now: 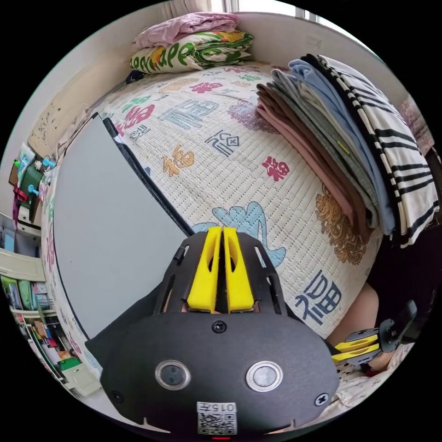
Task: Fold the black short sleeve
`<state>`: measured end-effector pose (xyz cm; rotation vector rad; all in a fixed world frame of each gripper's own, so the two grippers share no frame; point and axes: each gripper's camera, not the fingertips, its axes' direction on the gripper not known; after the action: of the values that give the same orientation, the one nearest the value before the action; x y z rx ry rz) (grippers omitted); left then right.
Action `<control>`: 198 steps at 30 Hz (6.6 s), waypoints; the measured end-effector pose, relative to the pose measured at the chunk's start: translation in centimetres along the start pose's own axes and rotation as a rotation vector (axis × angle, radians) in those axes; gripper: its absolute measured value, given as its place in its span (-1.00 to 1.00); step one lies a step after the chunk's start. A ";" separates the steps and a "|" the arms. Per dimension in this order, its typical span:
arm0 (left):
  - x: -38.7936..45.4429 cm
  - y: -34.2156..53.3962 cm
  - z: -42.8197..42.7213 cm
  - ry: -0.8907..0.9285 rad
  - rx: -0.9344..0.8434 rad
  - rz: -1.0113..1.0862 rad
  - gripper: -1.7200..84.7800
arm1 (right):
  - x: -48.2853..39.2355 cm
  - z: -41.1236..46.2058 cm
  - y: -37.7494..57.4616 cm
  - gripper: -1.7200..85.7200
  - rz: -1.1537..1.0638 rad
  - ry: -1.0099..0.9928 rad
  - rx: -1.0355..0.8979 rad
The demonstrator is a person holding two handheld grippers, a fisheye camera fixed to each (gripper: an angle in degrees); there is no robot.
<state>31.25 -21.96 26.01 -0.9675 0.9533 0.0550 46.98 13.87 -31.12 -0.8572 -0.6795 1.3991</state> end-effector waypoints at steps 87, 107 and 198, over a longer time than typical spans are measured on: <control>2.7 63.9 -2.5 0.044 0.230 -0.058 -0.93 | 22.3 15.7 17.0 -0.97 -0.956 0.511 -0.235; 2.8 66.9 -2.2 0.065 0.201 -0.112 -0.94 | 27.3 17.2 17.1 -0.97 -0.892 0.517 -0.273; -7.7 42.9 11.8 0.139 0.286 -0.430 -0.96 | 20.5 15.7 -4.4 -0.92 -0.866 -0.337 -0.606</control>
<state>15.70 14.93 5.07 -0.8978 0.8344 -0.5036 37.92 36.13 -20.61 -0.6402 -1.5627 0.5371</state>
